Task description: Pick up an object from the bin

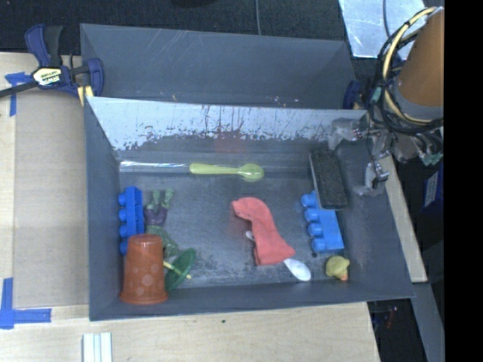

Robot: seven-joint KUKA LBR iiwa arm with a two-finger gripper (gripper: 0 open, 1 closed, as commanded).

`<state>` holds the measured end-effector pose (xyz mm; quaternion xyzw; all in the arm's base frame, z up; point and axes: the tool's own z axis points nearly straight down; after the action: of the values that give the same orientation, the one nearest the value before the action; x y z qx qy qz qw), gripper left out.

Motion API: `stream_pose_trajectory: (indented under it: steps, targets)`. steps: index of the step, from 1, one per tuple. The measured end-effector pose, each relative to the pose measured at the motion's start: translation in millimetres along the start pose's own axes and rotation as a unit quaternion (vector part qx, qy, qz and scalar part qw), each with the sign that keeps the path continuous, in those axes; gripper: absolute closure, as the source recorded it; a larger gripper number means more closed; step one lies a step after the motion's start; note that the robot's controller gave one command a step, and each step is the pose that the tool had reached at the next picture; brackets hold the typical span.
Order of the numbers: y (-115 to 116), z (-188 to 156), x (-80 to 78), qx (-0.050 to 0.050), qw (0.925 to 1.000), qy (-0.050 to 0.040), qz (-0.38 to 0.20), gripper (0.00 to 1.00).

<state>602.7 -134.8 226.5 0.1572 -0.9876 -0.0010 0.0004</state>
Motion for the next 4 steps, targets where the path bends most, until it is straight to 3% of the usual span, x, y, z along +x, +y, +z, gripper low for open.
stream_pose_trajectory:
  steps: [1, 2, 4]
  targets:
    - [16.2, 42.2, -2.0, 0.003, 0.9936, -0.0060, 0.113, 0.00]
    - [54.7, 0.5, 15.7, 0.002, 0.9773, -0.0034, 0.212, 0.00]
    - [87.8, 49.1, 8.4, 0.003, 0.9948, -0.0064, 0.101, 0.00]
